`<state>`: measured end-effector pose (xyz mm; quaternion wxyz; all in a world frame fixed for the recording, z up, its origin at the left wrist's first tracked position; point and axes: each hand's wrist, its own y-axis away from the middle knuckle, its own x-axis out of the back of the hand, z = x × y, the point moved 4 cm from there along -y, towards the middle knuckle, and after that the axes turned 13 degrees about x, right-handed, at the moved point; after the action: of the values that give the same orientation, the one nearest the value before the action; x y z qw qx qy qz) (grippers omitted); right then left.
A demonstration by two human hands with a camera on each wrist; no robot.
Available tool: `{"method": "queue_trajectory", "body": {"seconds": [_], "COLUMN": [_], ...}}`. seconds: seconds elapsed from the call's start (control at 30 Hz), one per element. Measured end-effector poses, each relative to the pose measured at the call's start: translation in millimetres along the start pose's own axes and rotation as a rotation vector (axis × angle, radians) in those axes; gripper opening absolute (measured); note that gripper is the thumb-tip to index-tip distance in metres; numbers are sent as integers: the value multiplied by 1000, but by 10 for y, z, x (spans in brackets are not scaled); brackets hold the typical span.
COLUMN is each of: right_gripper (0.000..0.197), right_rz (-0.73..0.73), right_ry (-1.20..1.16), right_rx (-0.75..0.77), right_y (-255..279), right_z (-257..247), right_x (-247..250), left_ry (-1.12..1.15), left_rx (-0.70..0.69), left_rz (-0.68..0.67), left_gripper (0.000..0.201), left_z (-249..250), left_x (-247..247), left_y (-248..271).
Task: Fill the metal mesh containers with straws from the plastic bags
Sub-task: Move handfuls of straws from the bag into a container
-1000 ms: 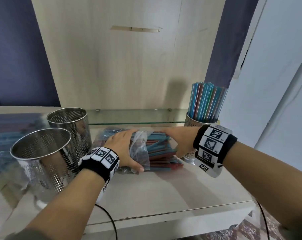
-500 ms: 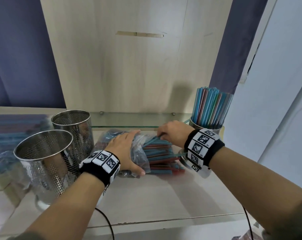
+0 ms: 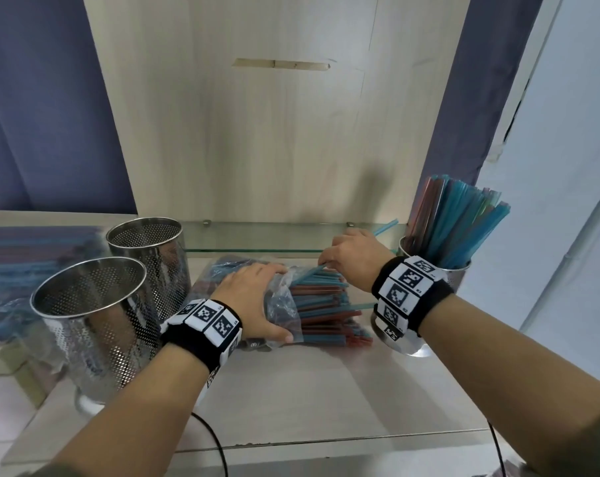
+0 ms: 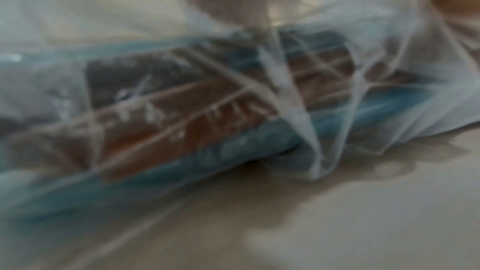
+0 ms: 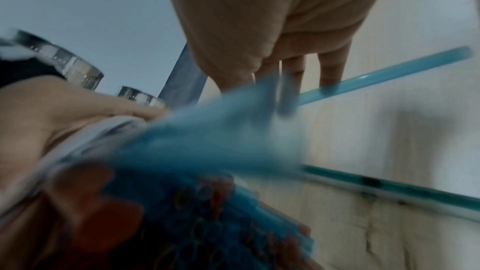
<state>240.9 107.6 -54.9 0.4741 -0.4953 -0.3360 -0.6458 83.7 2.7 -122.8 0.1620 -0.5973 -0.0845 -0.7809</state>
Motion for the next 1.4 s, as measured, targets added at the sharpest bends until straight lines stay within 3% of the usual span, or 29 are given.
{"method": "queue_trajectory", "body": {"seconds": [0.13,0.33,0.5,0.6,0.7,0.73,0.8,0.87,0.9,0.97,1.07,1.4], "right_gripper": [30,27,29,40,49,47,34,27,39,76,109,102], "right_rz": [2,39,67,163,130,175,451,781,868,827,704,613], "right_ry": [9,-351,-383,-379,-401,-417,-421,-383,-399,-519,-718,-745], "right_rx": [-42,-10,19,2,-15,-17,-105,-386,-560,-795,-819,-777], "right_y": [70,-65,-210,-13,452,634,1011,1387,1535,1669,1597,1254], "right_z": [95,-210,-446,-394,-352,-359,-368,-271,-196,-41,199,642], "right_x": [63,-11,-64,124,194,170,85,-56,-145,-314,-477,-509], "left_ry": [-12,-30,-60,-49,-40,-39,-33,-24,-23,-27,-28,-58], "left_rx": [7,4,9,-2,-8,-10,-12,-7,-5,-1,7,31], "left_rz": [0,16,35,31,16,12,7,1,-2,-11,-18,-22], "left_gripper": [114,118,122,119,116,115,114,115,115,116,117,118], "left_z": [9,14,32,22,7,1,-15,-29,-32,-29,-29,-5], "left_x": [6,1,-10,-7,-4,-5,-10,-21,-27,-33,-31,-23], "left_y": [7,-1,18,14,4,-5,-24,-36,-39,-43,-44,-27]}}
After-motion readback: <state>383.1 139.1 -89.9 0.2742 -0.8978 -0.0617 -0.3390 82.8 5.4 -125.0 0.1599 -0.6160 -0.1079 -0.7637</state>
